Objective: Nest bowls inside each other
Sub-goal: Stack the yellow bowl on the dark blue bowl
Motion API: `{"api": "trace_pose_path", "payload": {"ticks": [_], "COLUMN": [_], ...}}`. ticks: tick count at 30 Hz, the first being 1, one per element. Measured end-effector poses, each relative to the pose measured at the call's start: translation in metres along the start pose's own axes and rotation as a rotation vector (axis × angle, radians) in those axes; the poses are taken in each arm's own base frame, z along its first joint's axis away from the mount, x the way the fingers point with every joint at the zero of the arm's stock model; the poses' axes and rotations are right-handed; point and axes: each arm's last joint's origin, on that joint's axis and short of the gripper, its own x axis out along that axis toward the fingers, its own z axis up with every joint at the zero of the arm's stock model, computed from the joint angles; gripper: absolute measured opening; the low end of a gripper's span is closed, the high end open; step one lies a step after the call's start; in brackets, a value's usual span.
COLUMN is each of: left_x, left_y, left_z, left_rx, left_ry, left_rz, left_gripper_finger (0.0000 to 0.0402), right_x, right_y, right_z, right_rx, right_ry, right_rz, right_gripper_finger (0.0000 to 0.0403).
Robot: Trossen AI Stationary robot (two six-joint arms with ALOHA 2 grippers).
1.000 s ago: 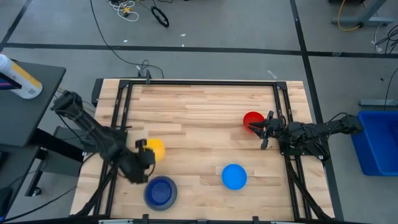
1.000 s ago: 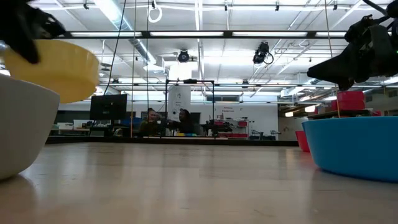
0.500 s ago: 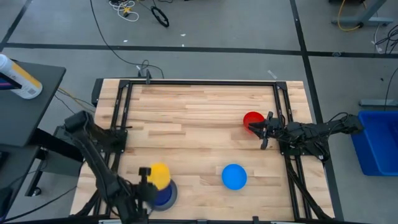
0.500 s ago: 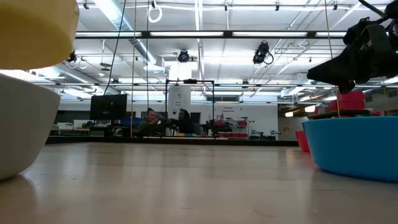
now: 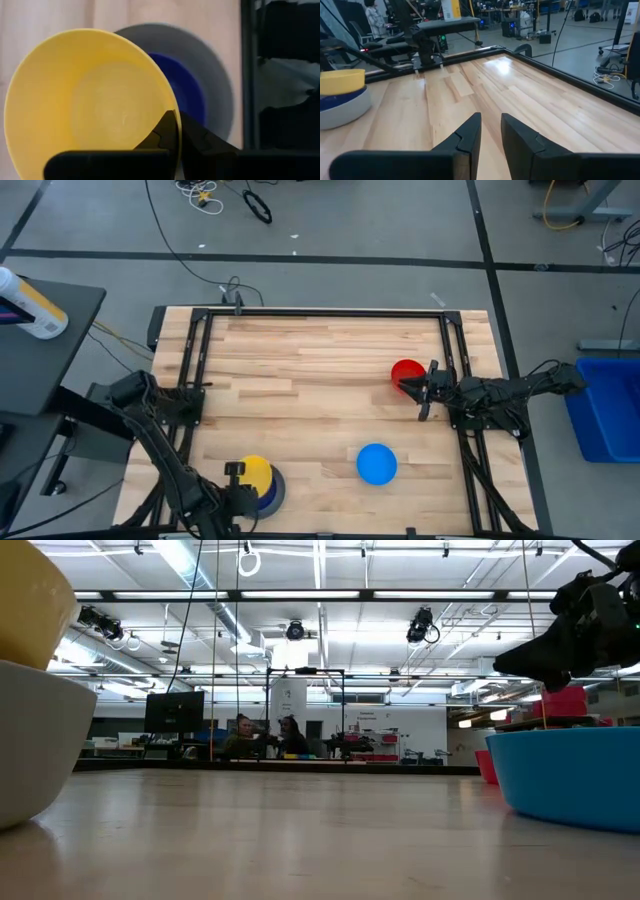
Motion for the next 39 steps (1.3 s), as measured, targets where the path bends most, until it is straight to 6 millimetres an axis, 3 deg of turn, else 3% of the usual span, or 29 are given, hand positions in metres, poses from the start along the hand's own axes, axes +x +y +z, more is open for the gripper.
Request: {"api": "trace_pose_path", "payload": {"ticks": [26,33,39], "left_x": [0.042,0.043,0.043], "left_y": [0.008,0.003,0.003], "left_z": [-0.02,-0.019,-0.019], "left_rx": [-0.044,-0.016,-0.02], "left_ry": [0.003,-0.03,-0.023], "left_rz": [-0.105,-0.166,-0.167], "left_gripper_finger": [0.0007,0.0075,0.0166], "right_x": [0.001,0.001,0.001], "right_y": [0.0,0.0,0.0], "right_z": [-0.001,-0.001,-0.001], "right_rx": [-0.005,-0.005,-0.005], "right_ry": [0.01,0.01,0.01], "right_rz": [-0.002,-0.002,-0.002], "right_gripper_finger": [0.0085,0.0083,0.0087]}}
